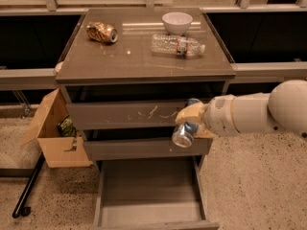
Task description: Pick redbull can from bottom drawer and place on counter
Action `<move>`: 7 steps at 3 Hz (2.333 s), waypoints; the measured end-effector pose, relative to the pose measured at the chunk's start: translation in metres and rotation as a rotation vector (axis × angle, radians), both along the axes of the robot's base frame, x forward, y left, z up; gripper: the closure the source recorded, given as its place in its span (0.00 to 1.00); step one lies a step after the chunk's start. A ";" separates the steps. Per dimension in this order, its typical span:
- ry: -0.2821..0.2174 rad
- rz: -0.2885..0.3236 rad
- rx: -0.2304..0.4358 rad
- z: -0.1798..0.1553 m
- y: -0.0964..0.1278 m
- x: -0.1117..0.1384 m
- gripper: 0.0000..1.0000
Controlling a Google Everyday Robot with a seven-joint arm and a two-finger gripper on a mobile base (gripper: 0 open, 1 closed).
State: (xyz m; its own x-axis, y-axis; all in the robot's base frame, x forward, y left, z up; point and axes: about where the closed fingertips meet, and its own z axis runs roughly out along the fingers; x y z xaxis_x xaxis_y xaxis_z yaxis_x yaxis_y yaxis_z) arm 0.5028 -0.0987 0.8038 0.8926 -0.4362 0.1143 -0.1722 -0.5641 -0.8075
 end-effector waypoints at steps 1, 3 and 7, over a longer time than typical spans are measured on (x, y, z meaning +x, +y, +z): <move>-0.006 0.004 -0.004 0.004 0.001 0.001 1.00; -0.122 0.060 -0.134 0.042 0.004 0.054 1.00; -0.262 0.251 -0.297 0.098 0.080 0.163 1.00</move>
Offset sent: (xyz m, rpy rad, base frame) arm 0.0239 0.0007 0.0183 -0.0403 -0.0652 0.0084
